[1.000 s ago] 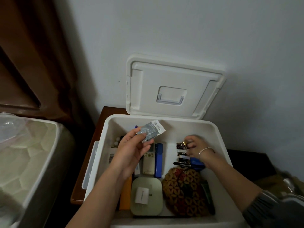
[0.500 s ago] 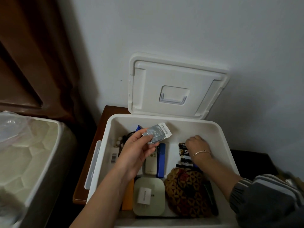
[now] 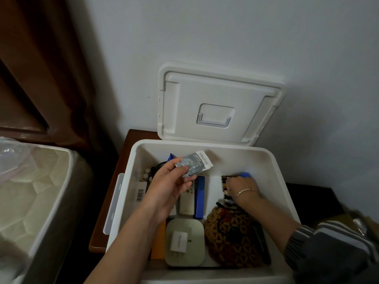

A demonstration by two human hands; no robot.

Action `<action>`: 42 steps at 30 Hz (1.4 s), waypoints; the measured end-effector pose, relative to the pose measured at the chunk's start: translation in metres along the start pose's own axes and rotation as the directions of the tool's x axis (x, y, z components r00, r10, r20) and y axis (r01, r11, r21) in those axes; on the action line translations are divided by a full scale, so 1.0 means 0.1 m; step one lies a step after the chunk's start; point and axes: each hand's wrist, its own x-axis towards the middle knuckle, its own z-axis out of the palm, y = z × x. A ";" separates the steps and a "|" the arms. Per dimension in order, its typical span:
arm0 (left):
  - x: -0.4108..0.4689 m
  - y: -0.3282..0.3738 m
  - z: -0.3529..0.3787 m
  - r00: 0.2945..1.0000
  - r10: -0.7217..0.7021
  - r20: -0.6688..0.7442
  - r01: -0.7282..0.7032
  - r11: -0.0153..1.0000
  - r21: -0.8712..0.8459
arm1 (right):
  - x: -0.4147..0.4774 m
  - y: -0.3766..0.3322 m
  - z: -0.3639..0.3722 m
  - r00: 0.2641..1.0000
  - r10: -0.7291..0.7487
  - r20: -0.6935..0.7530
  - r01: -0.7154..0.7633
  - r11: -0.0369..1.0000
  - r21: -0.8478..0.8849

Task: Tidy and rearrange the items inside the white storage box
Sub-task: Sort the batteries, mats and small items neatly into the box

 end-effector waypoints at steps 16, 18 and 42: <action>0.01 -0.01 -0.01 1.000 -0.011 0.005 0.011 1.000 0.013 | 0.05 0.03 -0.06 0.999 -0.043 -0.019 0.042 0.997 -0.068; 0.01 -0.01 -0.01 1.000 -0.007 0.002 0.007 1.000 0.009 | 0.06 0.02 -0.04 0.999 -0.047 -0.004 0.047 0.996 -0.073; 0.07 -0.05 -0.05 0.999 -0.025 -0.020 0.026 0.999 0.032 | 0.16 0.14 -0.07 0.984 -0.036 -0.174 0.027 0.998 -0.051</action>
